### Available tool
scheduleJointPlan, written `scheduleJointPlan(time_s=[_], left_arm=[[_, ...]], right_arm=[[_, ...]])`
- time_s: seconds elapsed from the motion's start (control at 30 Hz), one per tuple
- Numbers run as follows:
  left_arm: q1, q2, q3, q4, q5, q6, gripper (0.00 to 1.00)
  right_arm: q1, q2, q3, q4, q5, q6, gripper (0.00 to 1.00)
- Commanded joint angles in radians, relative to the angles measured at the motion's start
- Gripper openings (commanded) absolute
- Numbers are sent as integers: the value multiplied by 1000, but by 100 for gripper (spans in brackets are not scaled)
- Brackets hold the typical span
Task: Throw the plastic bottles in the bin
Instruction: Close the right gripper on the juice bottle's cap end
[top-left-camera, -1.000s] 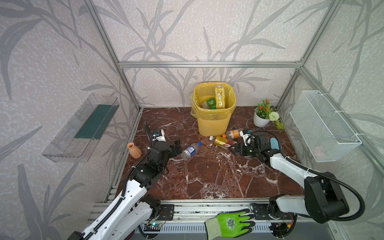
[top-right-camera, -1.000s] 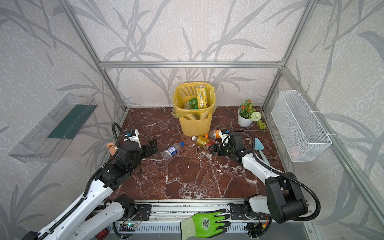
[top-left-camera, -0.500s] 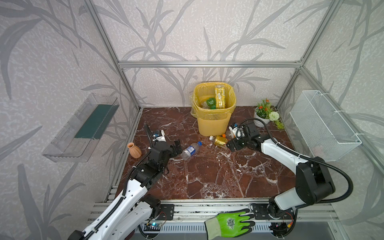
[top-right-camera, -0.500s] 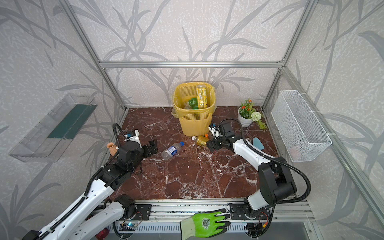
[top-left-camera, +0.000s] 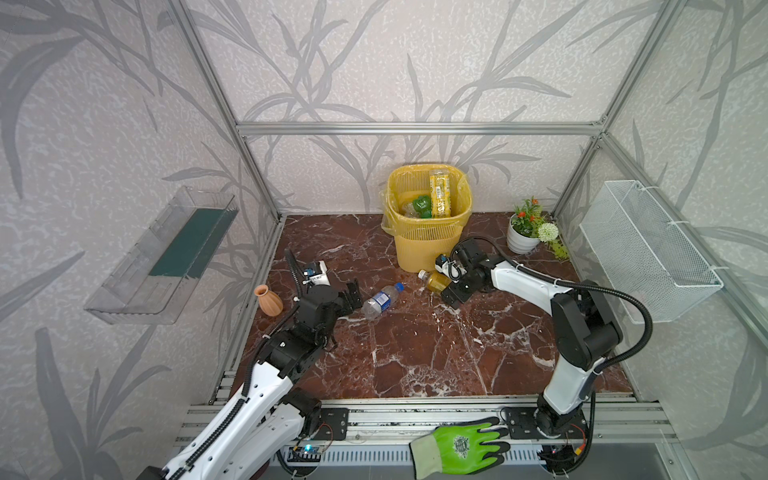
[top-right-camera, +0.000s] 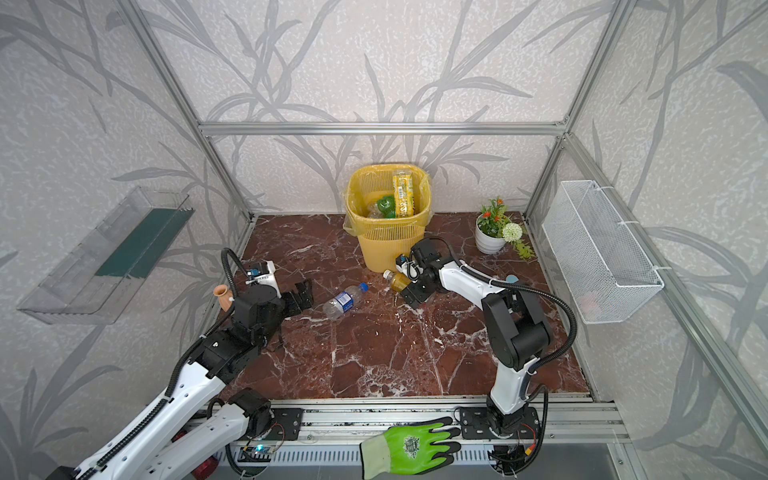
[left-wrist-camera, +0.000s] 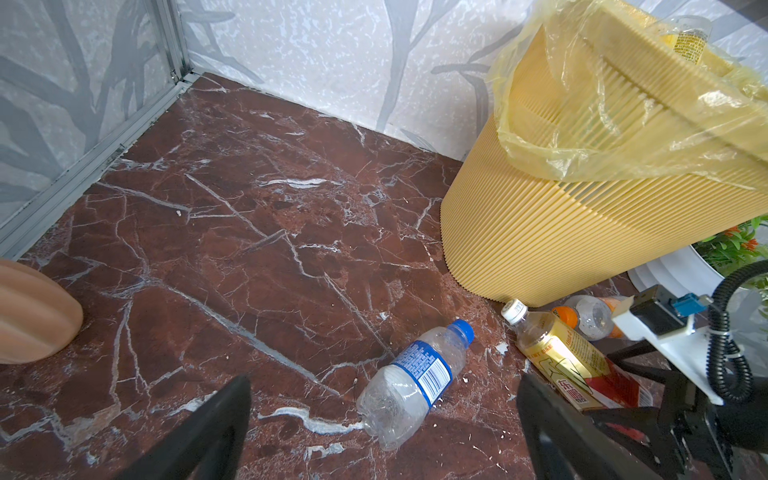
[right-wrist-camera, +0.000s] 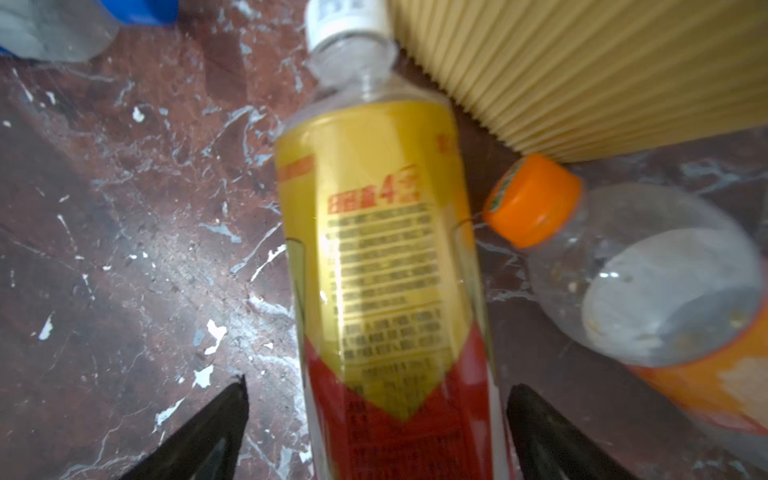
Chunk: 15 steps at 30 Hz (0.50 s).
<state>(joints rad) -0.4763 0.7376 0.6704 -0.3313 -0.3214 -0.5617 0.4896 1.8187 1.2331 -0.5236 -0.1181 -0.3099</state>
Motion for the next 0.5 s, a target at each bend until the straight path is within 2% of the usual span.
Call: scheduleJointPlan(time_s=[0.0,0.17,0.47], left_arm=[[5,-3,-6,-11,-28,-18,99],[4,2,-8,-9,-31,-16,99],[5,9,-10,-8,-34,-9,99]], right_arm=[[26,23,41,-74,19,-26,94],[60,69,90,-120,81,-26,90],[91,181,233,-208,164,60,86]])
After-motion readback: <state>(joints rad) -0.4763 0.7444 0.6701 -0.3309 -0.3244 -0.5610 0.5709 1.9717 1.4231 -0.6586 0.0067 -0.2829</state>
